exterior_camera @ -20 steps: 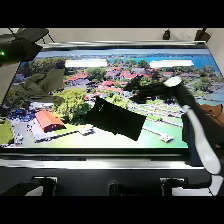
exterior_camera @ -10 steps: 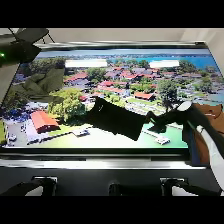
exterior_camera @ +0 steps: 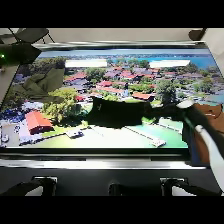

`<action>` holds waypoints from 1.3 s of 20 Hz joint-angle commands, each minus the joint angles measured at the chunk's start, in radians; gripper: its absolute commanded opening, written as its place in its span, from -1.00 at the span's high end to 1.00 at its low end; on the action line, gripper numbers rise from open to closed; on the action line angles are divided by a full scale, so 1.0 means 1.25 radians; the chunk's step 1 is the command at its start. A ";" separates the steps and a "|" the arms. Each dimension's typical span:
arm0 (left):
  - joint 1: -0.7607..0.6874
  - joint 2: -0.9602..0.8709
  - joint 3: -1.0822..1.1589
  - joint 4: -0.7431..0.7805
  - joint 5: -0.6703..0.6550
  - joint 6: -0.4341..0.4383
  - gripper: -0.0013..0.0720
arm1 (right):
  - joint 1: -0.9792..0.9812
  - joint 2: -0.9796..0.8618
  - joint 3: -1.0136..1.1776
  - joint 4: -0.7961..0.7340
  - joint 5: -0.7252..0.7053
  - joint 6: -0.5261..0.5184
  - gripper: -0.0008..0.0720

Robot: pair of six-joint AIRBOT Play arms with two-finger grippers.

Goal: Fold the shirts.

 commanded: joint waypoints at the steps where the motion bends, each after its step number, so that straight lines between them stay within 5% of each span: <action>1: 0.001 0.001 0.000 0.008 0.000 0.000 0.89 | -0.159 0.056 0.173 -0.108 0.103 0.085 0.86; 6: 0.001 0.001 0.000 0.008 -0.001 0.000 0.89 | -0.417 0.074 0.433 -0.289 0.338 0.157 0.86; 14: 0.001 0.001 0.000 0.008 0.000 0.001 0.89 | -0.610 0.075 0.620 -0.221 0.399 0.318 0.86; 21: 0.001 0.001 0.000 0.008 -0.008 0.009 0.89 | -0.696 0.076 0.636 -0.238 0.327 0.387 0.86; 26: 0.000 0.001 0.000 0.008 -0.046 0.038 0.89 | -0.761 0.092 0.636 -0.434 0.526 0.408 0.86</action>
